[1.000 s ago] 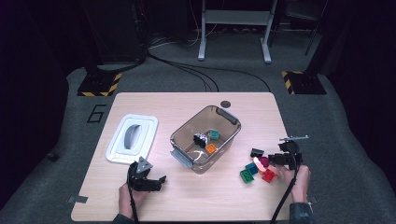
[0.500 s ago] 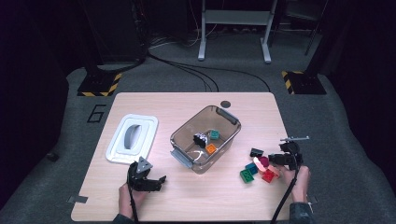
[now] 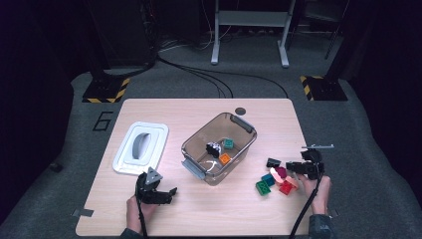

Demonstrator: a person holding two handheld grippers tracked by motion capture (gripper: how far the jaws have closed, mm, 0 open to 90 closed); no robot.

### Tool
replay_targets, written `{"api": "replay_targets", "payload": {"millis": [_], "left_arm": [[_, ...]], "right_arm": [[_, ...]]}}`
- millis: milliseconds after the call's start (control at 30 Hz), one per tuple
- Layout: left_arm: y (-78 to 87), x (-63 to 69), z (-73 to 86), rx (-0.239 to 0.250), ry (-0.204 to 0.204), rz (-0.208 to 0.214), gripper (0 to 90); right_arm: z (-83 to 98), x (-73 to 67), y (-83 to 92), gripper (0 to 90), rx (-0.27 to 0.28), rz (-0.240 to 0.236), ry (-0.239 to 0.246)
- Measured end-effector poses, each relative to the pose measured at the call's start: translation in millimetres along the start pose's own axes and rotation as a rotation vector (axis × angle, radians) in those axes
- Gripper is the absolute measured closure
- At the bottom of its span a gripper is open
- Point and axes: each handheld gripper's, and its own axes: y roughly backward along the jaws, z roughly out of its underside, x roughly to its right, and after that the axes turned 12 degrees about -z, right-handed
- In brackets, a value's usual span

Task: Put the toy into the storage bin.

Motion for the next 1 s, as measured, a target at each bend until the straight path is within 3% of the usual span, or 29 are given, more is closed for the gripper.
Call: {"api": "replay_targets", "payload": {"millis": [200, 400, 633, 1000], "left_arm": [[0.0, -0.3, -0.1, 0.0, -0.004, -0.001, 10.7], [-0.1, -0.4, -0.1, 0.001, -0.006, -0.001, 10.7], [0.0, -0.5, -0.1, 0.0, -0.007, -0.002, 10.7], [0.0, -0.5, -0.2, 0.0, -0.008, -0.002, 10.7]], "right_arm": [[-8.5, -8.5, 8.0, 64.6, 0.034, -0.011, 0.032], [-23.1, -23.7, 12.2, 64.6, 0.062, -0.053, 0.072], [-40.6, -42.5, 8.2, 64.6, 0.083, -0.075, 0.119], [-63.4, -63.4, 3.5, 64.6, 0.1, -0.115, 0.149]]}}
